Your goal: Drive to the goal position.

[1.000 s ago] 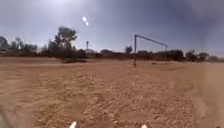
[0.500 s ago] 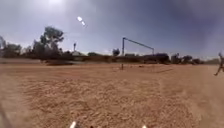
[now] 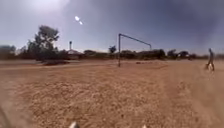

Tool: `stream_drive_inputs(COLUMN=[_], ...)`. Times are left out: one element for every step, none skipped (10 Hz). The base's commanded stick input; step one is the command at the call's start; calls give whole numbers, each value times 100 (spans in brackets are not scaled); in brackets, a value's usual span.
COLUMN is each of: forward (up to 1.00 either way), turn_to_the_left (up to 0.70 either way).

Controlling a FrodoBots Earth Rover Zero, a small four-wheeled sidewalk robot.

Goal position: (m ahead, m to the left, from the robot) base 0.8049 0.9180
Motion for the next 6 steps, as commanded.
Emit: stream_drive_inputs(forward=[45, 45, 45, 45, 45, 45], turn_to_the_left=[0, 0, -13, -26, -27, -27])
